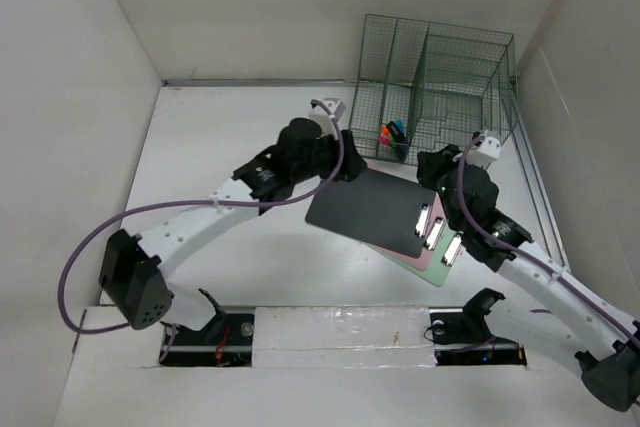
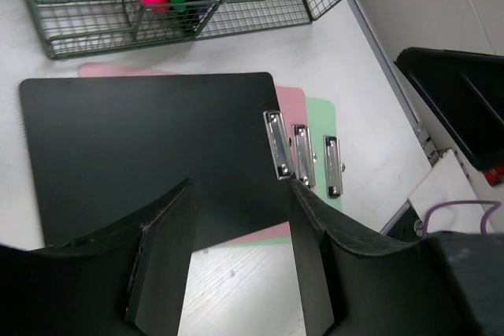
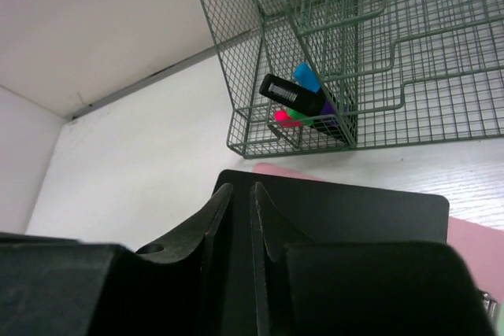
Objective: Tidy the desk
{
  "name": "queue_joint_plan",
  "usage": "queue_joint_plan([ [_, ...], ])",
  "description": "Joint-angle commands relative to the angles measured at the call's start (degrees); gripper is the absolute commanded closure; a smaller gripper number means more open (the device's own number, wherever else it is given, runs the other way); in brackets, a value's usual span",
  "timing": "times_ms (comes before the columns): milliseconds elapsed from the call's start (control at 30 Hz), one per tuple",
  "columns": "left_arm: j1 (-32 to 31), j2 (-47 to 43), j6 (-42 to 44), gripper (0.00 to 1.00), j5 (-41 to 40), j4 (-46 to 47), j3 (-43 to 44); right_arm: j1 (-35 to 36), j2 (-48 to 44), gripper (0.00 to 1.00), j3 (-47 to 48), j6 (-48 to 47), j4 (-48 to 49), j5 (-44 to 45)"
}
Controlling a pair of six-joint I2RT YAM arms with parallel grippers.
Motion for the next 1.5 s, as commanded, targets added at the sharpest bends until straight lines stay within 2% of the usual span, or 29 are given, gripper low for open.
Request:
queue_joint_plan([
  [0,-4.7,4.0,-1.9,0.55,-10.7,3.7,5.2,0.5,-3.5,0.71,-0.4,2.0,-2.1,1.6],
  [33,-4.7,6.8,-3.6,0.55,-10.4,6.6,6.4,0.5,-5.0,0.65,-0.6,2.5,-3.4,1.9],
  [200,-4.7,13.3,-6.5,0.56,-11.1,15.5,5.1,0.0,-10.2,0.6,-3.5,3.2,-3.8,1.5],
  [300,-4.7,20.1,-5.8,0.57,-13.6,16.4,9.2,-1.3,-13.1,0.6,-5.6,3.4,-3.2,-0.3],
  [567,-3.6,31.6,-3.8,0.57,-14.2,16.6,20.9,-4.3,-15.4,0.6,-7.3,3.4,-1.9,-3.5],
  [767,-1.7,35.9,-3.2,0.58,-16.5,17.6,24.9,-4.9,-14.2,0.6,-7.4,3.1,-1.0,-5.1],
  [1467,-0.1,46.7,0.9,0.59,-11.3,16.9,36.8,-5.4,-13.8,0.58,-8.3,1.4,2.1,-7.9],
])
